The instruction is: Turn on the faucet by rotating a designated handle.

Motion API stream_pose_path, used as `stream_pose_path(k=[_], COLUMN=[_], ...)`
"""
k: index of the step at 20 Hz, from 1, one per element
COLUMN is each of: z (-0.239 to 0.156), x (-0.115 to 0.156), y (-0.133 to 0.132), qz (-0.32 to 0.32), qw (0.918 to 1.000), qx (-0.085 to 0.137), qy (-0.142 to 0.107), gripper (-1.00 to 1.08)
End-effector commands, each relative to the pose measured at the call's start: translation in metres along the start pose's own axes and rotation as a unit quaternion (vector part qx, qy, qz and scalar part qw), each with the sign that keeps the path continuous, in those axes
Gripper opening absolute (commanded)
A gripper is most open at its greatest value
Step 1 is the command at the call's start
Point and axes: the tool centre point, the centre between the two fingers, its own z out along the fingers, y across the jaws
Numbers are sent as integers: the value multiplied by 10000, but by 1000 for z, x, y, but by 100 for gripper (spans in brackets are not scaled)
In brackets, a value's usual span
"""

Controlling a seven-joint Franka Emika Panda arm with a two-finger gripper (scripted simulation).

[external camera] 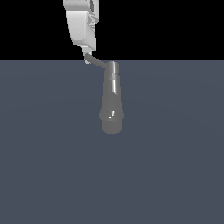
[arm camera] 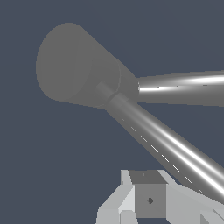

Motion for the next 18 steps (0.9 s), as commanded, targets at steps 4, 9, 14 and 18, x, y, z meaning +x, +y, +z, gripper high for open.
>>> stream_pose_path(k=[4,9,14,18], z=[-3,-8,-12,-13], x=[13,24,35,37], y=[16,29,42,41], qz=[-2,-12,-23,-58], qw=[10000,10000,10000,10000], qx=[-51,-64,-77,-59], qy=[9,9,9,1], gripper=[-100,-100,-100,-100])
